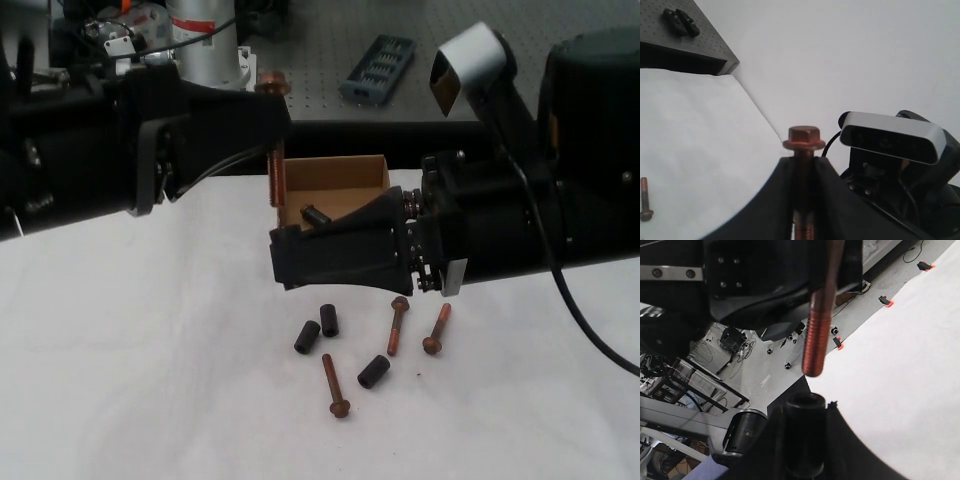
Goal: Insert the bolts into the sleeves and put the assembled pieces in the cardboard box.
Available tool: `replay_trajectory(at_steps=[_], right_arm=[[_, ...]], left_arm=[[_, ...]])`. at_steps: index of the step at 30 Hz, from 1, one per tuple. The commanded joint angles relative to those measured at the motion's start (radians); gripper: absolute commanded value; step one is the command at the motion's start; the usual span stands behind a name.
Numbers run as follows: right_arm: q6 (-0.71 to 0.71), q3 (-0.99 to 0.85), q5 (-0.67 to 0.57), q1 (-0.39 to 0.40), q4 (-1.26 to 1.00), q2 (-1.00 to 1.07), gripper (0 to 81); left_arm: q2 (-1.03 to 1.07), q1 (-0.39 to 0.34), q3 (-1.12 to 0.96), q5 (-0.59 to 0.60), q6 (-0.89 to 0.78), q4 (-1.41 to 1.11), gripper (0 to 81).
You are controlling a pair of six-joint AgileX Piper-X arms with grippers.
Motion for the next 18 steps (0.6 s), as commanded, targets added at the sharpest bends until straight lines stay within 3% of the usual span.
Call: replay_trajectory(at_steps=[1, 18], right_arm=[[0.002, -0.006, -0.009, 0.002, -0.03, 0.0, 2.9], [-0.003, -0.006, 0.021, 0.002, -0.107, 0.002, 2.9]], left_arm=[[-0.011, 0.002, -0.004, 0.019, -0.025, -0.022, 0.6], [-0.011, 0.002, -0.004, 0.024, -0.049, -0.018, 0.6]])
